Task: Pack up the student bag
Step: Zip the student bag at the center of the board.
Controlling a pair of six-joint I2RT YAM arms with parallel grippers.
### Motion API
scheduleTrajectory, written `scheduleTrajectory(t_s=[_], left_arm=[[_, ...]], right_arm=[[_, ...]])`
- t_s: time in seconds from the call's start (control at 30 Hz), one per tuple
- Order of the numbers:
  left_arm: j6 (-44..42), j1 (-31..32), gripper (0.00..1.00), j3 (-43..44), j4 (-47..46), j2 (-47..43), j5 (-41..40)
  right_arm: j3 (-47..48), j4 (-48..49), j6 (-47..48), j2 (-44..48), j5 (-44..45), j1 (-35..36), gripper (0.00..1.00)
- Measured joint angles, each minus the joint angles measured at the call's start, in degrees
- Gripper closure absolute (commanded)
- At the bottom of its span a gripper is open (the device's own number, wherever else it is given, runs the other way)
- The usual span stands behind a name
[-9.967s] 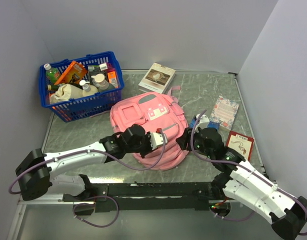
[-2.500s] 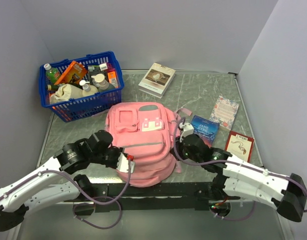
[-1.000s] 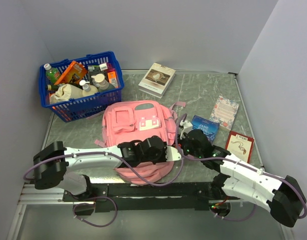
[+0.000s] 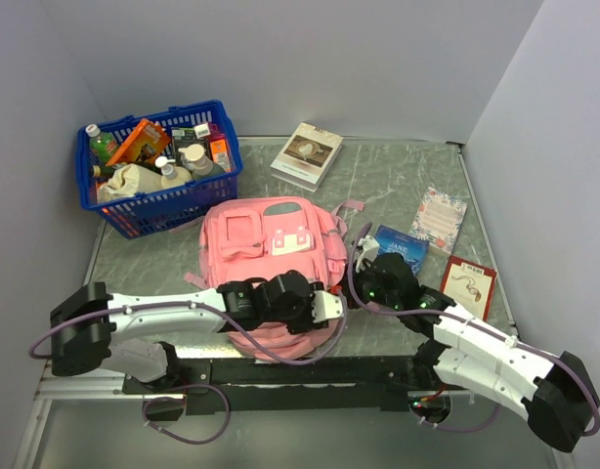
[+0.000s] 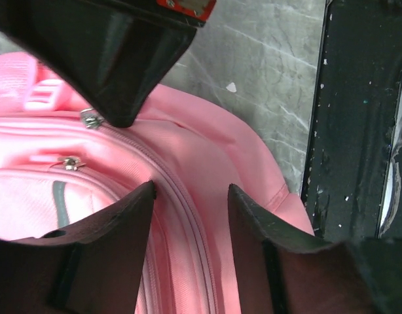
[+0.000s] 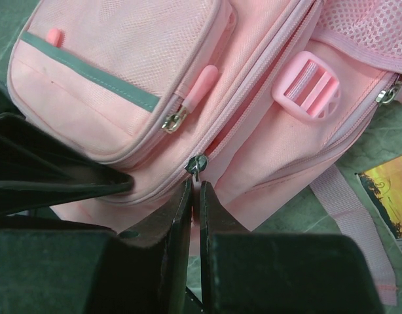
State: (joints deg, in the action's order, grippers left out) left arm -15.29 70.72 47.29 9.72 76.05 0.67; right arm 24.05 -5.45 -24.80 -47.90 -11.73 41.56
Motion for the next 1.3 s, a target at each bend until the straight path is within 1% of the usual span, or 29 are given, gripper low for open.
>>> scheduleTrajectory(t_s=[0.03,0.1,0.13,0.17,0.2,0.23,0.27,0.63,0.83,1.07,1.3], left_arm=[[0.02,0.02,0.45,0.04,-0.28,0.72,0.17],[0.0,0.2,0.53,0.33,-0.55,2.03,-0.04],[-0.04,0.31,0.59,0.46,-0.74,2.58,-0.33],[-0.17,0.37,0.77,0.57,-1.01,3.08,-0.79],[-0.5,0.37,0.87,0.61,-1.33,3.54,-1.42],[-0.37,0.35,0.96,0.63,-1.6,3.82,-2.05],[-0.5,0.28,0.99,0.7,-1.73,4.11,-2.64],[-0.92,0.9,0.99,1.01,-0.55,3.21,-5.66],[-1.9,0.48,0.99,3.45,6.58,-0.59,-4.11],[-4.39,0.02,0.99,3.56,13.62,-5.53,-0.26],[-6.01,-0.26,0.99,3.54,16.61,-8.11,1.51]], right_arm=[[0.0,-0.24,0.02,0.35,-0.07,0.0,0.94],[0.0,-0.79,0.02,1.11,-0.09,-0.09,0.94],[-0.02,-1.07,0.04,1.49,-0.07,-0.13,0.94],[-0.02,-1.33,0.09,1.77,-0.11,-0.17,0.94],[-0.07,-1.46,0.17,1.92,-0.15,-0.2,0.94],[-0.13,-1.6,0.2,1.99,-0.31,-0.2,0.94],[-0.17,-1.64,0.22,1.99,-0.31,-0.2,0.94],[-0.15,-1.84,0.68,1.07,-0.02,-0.35,0.96],[0.85,-2.14,1.38,-1.18,0.48,-0.24,0.97],[5.7,-0.76,3.3,-7.96,0.52,-1.01,0.98],[9.2,2.16,4.94,-15.32,1.36,-3.63,0.98]])
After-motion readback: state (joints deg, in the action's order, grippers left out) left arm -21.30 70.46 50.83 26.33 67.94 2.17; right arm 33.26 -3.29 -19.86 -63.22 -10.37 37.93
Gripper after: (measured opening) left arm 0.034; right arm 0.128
